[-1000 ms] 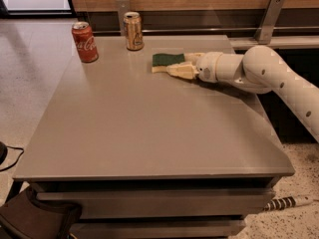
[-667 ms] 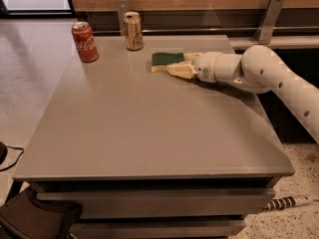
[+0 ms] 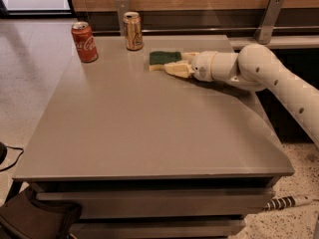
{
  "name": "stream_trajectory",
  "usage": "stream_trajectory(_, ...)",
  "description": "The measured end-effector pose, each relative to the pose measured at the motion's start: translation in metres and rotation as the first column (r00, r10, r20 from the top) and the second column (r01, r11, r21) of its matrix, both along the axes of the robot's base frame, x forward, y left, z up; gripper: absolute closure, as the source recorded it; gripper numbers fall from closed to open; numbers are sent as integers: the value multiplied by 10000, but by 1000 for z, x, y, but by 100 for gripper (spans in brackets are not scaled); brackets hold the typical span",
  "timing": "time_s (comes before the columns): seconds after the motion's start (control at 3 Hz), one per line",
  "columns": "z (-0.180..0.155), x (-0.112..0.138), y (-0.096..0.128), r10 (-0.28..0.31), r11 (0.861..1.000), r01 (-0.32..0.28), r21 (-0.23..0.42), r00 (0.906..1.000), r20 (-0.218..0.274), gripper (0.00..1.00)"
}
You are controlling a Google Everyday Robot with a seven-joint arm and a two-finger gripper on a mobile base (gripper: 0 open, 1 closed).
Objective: Pick sponge
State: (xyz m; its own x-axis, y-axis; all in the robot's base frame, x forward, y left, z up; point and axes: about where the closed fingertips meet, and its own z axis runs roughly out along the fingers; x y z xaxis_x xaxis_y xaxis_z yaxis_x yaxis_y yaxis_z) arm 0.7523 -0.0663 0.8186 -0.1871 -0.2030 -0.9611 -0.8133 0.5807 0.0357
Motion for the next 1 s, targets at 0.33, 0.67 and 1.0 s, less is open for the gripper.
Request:
stream_trajectory(0.33, 21, -6, 2, 202, 9995, -197, -243, 9996, 216, 100)
stream_trajectory(0.67, 47, -18, -3, 153, 9985, -122, -534, 9982, 580, 100)
stream_trajectory(1.0, 77, -35, -13, -17, 9955, 111, -937, 9950, 1003, 100)
